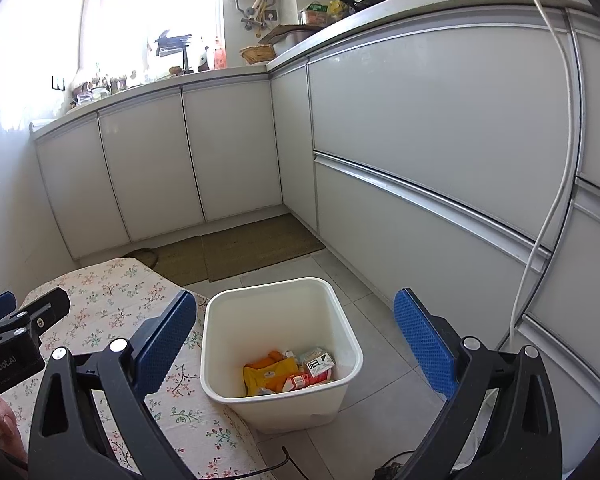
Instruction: Collect trash
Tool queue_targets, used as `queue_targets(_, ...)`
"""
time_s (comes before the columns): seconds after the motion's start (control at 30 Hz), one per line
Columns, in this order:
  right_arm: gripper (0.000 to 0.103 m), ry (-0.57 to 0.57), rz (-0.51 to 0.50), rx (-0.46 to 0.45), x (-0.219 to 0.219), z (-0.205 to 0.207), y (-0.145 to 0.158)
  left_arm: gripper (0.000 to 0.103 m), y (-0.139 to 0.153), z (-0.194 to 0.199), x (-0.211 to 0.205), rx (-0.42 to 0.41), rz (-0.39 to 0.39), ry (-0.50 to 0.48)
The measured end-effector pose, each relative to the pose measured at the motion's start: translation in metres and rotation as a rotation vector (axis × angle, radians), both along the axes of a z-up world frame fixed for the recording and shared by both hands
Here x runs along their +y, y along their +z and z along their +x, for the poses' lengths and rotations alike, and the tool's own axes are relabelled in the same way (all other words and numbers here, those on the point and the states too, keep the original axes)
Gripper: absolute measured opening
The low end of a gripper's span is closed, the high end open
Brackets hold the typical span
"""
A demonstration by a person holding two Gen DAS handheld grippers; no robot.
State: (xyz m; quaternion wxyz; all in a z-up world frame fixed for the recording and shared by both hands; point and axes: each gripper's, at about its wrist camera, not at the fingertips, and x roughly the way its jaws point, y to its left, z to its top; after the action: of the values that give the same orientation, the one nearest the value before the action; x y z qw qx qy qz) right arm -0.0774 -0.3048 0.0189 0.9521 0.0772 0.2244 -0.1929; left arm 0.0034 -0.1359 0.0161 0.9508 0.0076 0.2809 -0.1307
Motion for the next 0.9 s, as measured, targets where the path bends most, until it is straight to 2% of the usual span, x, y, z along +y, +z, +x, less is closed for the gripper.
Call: queue_targets(0.9, 0.096, 0.01, 0.02, 0.035, -0.0017, 0.0046, -0.0085, 0.096, -0.0072, 0.0035, -0.0065, 0.03, -0.005, 0.007)
